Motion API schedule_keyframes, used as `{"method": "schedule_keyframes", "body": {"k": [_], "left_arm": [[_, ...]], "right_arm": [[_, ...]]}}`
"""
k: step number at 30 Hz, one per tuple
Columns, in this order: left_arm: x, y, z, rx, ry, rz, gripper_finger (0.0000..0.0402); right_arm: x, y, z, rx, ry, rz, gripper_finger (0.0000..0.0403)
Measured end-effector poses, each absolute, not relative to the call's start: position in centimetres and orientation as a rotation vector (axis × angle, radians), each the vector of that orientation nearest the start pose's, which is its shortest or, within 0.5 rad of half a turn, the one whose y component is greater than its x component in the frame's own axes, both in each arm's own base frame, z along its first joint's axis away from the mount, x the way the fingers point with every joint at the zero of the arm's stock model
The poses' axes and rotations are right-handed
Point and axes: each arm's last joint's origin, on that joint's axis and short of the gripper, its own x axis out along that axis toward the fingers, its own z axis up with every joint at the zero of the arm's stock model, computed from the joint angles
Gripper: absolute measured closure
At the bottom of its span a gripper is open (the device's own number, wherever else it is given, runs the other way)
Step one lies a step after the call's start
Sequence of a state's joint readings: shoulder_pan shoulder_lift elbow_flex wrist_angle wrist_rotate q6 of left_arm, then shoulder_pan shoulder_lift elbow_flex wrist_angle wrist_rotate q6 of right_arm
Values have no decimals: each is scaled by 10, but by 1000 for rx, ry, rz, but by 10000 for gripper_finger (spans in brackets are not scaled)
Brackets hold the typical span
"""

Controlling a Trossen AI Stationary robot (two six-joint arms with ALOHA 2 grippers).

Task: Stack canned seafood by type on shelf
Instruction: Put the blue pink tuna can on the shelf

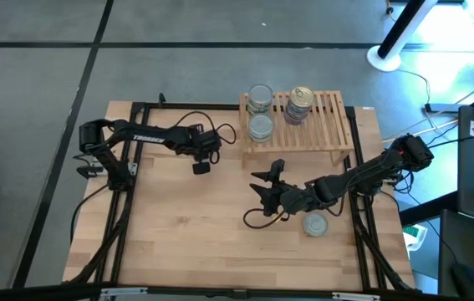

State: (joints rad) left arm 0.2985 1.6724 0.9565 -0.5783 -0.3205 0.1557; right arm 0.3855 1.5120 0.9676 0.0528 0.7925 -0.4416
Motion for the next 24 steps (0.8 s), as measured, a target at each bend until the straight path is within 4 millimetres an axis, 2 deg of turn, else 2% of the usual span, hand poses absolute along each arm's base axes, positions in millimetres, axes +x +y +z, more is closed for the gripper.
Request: {"method": "schedule_keyframes", "body": {"k": [7, 19, 24], "left_arm": [[280, 96, 158, 136, 1356, 455, 394], [280, 96, 158, 133, 1357, 455, 397], [280, 96, 158, 132, 1357, 455, 399]], "right_arm": [[307, 102, 250, -704, 497, -304, 219], [307, 102, 250, -704, 497, -307, 215], [310, 94, 251, -696, 503, -345, 168]]}}
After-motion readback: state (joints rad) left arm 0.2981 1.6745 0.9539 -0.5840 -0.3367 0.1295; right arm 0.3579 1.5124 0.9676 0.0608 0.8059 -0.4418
